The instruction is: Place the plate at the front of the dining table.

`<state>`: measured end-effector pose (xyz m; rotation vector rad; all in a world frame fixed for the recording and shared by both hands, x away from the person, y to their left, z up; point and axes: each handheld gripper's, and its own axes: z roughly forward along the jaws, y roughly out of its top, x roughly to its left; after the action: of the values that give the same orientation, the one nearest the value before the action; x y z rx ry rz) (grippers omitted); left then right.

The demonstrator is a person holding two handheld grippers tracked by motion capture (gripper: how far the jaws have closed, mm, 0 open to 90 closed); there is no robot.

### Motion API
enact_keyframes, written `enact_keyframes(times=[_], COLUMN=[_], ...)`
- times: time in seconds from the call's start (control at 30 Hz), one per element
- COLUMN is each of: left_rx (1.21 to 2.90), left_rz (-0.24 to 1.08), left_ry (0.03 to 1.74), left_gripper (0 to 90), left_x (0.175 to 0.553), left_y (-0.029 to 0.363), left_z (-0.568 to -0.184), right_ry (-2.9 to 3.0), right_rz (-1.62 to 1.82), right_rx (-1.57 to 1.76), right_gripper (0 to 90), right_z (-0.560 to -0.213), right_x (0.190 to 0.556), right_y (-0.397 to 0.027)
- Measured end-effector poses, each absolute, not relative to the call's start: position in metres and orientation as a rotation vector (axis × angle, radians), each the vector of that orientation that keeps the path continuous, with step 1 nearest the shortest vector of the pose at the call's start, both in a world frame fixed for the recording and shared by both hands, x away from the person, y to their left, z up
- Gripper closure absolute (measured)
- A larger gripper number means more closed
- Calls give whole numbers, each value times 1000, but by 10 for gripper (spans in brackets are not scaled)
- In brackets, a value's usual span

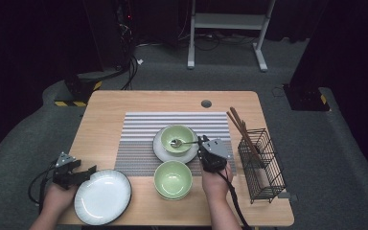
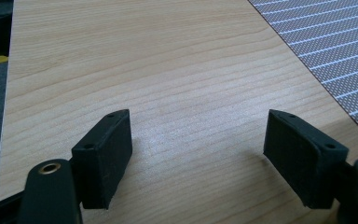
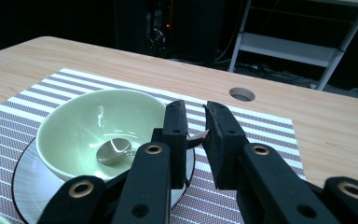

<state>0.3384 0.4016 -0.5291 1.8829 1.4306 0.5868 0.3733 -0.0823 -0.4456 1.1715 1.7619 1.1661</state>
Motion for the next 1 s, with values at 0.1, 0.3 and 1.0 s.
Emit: enact_keyframes(times=[0.1,0.3,1.0], left_rx=[1883,1883,1883], left_rz=[587,587,587], left_ry=[1431,1431,1431], left_gripper=[237,237,237], left_x=[338,338,338], left_y=[402,402,402], left_z=[-529,-529,-529], right_ry=[1763,1760,1794], right_rz=[1163,1168,1200], right_rx=[1172,1175,1124], right_gripper=[774,769,881], right_z=[-446,-447,-439], right_x=[374,374,345], right_y=[-82,-82,-87])
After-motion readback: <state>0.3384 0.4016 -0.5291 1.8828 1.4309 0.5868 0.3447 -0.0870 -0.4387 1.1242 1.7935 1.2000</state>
